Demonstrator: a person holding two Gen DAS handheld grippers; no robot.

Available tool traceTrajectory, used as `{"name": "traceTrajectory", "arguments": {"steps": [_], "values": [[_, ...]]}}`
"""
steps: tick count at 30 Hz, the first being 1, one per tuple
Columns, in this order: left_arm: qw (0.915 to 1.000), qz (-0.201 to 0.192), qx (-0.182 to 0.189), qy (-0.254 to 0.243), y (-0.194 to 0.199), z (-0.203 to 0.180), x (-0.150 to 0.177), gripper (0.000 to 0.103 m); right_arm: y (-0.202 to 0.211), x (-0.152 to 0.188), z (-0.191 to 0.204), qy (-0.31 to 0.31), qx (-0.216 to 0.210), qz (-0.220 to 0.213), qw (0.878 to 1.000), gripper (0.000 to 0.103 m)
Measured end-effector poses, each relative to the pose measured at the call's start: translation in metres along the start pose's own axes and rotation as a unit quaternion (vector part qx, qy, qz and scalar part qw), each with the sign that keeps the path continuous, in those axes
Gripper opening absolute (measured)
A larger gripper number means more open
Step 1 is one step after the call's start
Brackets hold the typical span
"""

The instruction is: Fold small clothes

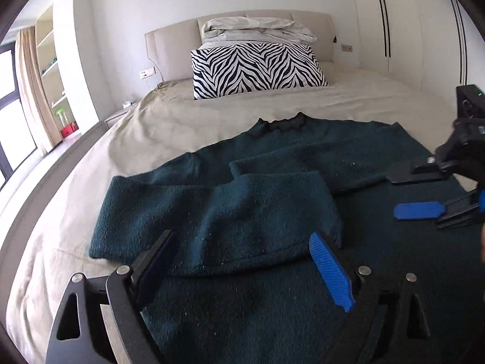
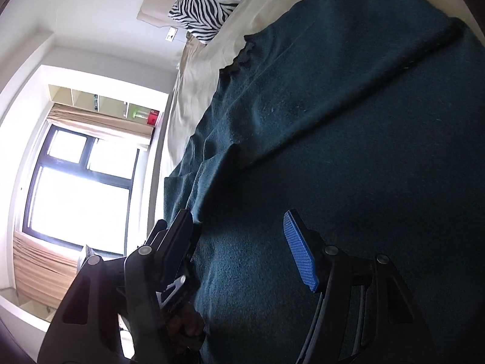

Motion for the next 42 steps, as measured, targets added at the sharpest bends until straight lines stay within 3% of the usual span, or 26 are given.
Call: {"name": "traceTrajectory", "arguments": {"steps": [5,7,9,11,13,16,20,26,33,36,38,42], "values": [[0.9948,0.008,0.028,0.098,0.006,0.022,0.039,0.085,-0.068,-0.001,0.017,0.018,0.056,0.051,0.997,0.062],[0.9921,0.021,0.037,0.118,-0.001,0.027,0.050,0.077,-0.086,-0.001,0.021,0.028,0.080,0.044,0.995,0.063],[0.9884,0.029,0.042,0.143,-0.006,0.032,0.058,0.076,-0.094,-0.003,0.032,0.046,0.089,0.031,0.994,0.063],[0.9853,0.034,0.045,0.161,-0.009,0.035,0.064,0.074,-0.100,-0.004,0.042,0.067,0.100,0.025,0.992,0.057],[0.9845,0.030,0.046,0.166,-0.007,0.037,0.066,0.074,-0.106,-0.001,0.050,0.093,0.118,0.030,0.988,0.022],[0.9851,0.027,0.046,0.163,-0.005,0.035,0.067,0.074,-0.102,-0.003,0.063,0.129,0.135,0.018,0.982,0.008],[0.9852,0.026,0.045,0.163,-0.005,0.035,0.069,0.074,-0.073,-0.024,0.086,0.154,0.134,-0.013,0.979,0.007],[0.9865,0.032,0.042,0.155,-0.007,0.032,0.069,0.074,-0.034,-0.086,0.091,0.168,0.168,-0.056,0.970,0.007],[0.9875,0.037,0.041,0.148,-0.010,0.029,0.070,0.073,-0.009,-0.142,0.034,0.137,0.218,-0.078,0.963,0.007],[0.9865,0.041,0.045,0.152,-0.010,0.030,0.069,0.073,-0.007,-0.149,0.007,0.116,0.221,-0.080,0.965,0.007],[0.9836,0.044,0.054,0.166,-0.009,0.035,0.065,0.064,-0.010,-0.152,-0.006,0.111,0.222,-0.084,0.965,0.007],[0.9761,0.019,0.072,0.204,-0.003,0.056,0.041,0.062,-0.010,-0.151,-0.010,0.120,0.215,-0.085,0.965,0.007]]}}
Point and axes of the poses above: each gripper's, at about its wrist camera, not at the fingertips, and y roughly against the way its jaws point, z to its left, x to its underside, the point moved 8 cm from there along -y, roughly the way its jaws point, and after that the axes turned 14 degrees about -y, right-handed, at the moved point
